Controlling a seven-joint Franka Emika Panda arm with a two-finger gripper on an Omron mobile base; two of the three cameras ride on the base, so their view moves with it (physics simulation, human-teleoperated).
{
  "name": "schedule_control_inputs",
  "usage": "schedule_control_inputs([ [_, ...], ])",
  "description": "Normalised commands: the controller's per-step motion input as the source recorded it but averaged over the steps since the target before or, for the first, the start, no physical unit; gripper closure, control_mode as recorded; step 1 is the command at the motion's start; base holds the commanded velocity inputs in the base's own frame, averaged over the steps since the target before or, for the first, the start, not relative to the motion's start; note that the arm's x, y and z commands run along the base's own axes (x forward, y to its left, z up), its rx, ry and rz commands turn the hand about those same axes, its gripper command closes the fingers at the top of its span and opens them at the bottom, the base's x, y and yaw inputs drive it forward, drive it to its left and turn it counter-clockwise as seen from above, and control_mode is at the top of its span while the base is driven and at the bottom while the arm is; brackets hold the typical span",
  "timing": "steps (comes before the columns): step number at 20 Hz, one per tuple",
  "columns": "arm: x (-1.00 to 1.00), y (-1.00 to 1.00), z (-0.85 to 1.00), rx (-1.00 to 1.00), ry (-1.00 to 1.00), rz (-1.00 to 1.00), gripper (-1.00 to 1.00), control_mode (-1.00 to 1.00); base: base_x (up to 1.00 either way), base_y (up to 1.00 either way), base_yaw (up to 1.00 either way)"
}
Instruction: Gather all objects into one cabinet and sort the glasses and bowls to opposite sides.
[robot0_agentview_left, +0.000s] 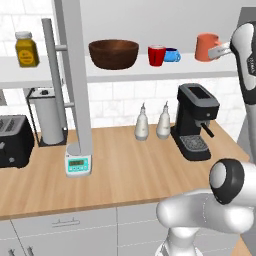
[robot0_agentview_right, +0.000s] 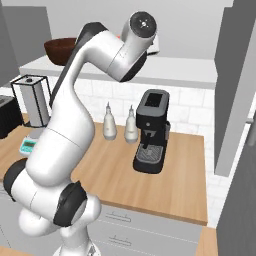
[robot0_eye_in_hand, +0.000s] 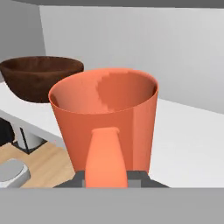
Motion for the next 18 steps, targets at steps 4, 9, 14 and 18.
schedule_control_inputs([
  [4, 0.18, -0.2, -0.05, 0.01, -0.04, -0.06, 1.0, -1.0, 0.0, 0.0, 0.0],
  [9, 0.43, -0.05, -0.42, 0.11, -0.04, 0.01, 1.0, -1.0, 0.0, 0.0, 0.0],
  [14, 0.8, -0.17, -0.31, 0.04, 0.02, -0.01, 1.0, -1.0, 0.0, 0.0, 0.0],
  [18, 0.68, -0.18, 0.0, 0.0, 0.05, -0.06, 1.0, -1.0, 0.0, 0.0, 0.0],
])
